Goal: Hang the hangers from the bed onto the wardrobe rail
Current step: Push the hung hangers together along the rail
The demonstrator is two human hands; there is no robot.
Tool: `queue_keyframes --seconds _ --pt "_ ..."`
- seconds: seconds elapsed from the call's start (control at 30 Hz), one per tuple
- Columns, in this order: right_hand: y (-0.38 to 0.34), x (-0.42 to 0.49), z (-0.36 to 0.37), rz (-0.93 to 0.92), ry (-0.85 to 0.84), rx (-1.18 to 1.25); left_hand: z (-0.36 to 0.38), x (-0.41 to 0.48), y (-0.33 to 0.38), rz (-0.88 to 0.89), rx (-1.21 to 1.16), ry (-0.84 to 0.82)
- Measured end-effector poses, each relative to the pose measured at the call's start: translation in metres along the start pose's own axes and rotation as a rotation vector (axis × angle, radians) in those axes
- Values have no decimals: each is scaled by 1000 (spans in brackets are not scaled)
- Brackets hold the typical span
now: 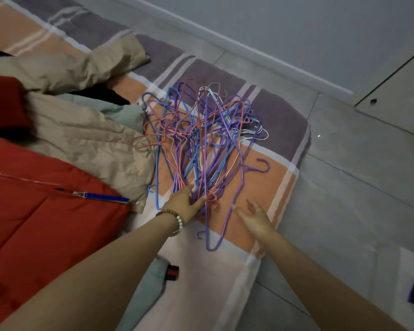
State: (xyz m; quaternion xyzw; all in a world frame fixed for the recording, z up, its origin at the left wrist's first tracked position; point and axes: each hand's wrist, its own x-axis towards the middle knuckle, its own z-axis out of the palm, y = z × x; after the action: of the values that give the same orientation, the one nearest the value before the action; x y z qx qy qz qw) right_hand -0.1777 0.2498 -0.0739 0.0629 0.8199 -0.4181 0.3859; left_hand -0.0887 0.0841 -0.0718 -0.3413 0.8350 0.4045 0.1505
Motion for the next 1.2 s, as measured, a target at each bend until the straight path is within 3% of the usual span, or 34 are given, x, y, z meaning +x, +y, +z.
queue_keyframes --seconds 0.3,0.57,0.77,1.03,1.2 --pt "24 24 31 123 -104 429 46 15 -20 36 101 66" --pt "15 6 31 19 -173 406 47 4 -12 -24 -160 243" --pt "-18 -35 -2 -112 -282 536 23 -15 23 67 -381 317" --pt "-89 -116 -99 -402 -239 535 -44 -66 151 261 -497 60" --pt "-137 -181 -178 -586 -52 648 -77 -113 246 422 -459 -181"
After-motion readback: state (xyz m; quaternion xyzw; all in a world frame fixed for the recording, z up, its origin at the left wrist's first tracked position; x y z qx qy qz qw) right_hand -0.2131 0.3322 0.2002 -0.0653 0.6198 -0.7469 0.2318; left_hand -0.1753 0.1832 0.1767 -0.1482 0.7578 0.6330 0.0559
